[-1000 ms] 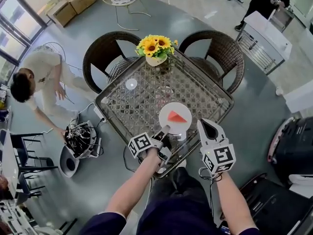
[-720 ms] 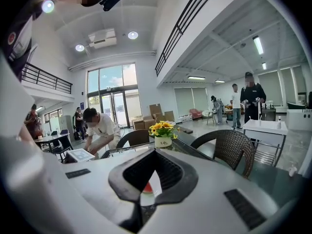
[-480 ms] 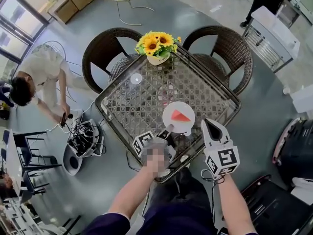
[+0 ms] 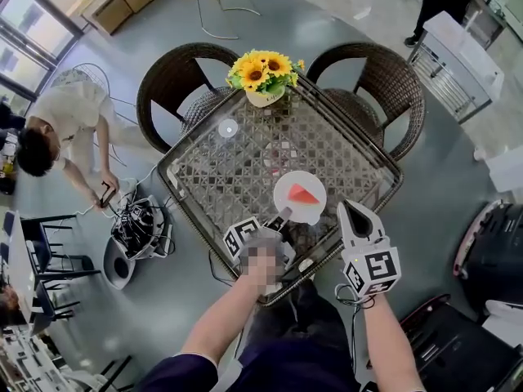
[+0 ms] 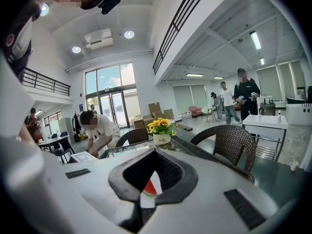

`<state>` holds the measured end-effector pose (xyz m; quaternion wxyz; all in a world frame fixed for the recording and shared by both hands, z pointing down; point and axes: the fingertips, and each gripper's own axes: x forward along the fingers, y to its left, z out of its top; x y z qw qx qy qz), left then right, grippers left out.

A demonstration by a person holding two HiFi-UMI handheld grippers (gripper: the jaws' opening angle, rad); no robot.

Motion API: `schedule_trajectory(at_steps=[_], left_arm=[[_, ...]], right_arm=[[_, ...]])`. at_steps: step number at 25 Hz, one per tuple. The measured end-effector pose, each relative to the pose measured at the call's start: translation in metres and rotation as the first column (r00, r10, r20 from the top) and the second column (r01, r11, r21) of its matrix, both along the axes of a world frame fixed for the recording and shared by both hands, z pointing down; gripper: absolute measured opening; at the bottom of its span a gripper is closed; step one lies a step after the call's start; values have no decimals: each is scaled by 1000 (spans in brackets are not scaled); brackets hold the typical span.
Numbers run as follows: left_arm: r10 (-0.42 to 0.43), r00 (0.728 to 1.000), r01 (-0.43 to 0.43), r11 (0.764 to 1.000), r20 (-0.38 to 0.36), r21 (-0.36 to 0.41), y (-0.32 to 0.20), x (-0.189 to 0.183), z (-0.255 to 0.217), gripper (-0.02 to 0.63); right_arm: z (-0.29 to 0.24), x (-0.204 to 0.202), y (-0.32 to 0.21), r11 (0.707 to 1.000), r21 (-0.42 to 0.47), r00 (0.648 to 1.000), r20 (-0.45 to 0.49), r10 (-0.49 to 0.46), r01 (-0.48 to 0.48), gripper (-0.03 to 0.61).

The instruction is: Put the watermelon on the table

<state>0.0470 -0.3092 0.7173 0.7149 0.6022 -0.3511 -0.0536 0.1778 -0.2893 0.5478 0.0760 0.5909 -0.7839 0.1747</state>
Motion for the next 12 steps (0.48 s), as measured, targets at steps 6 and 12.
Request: schedule_trajectory(at_steps=[6,12], left_arm=[[15,998,-16,1000,53,11,0,0,4,15],[48,987,-53,998,155,30,0,1,8,15]], right_arm=[[2,5,1,1000,-5,1000,6,6,-6,3],[5,7,2,1000,-11,1000,12,6,-6,3]])
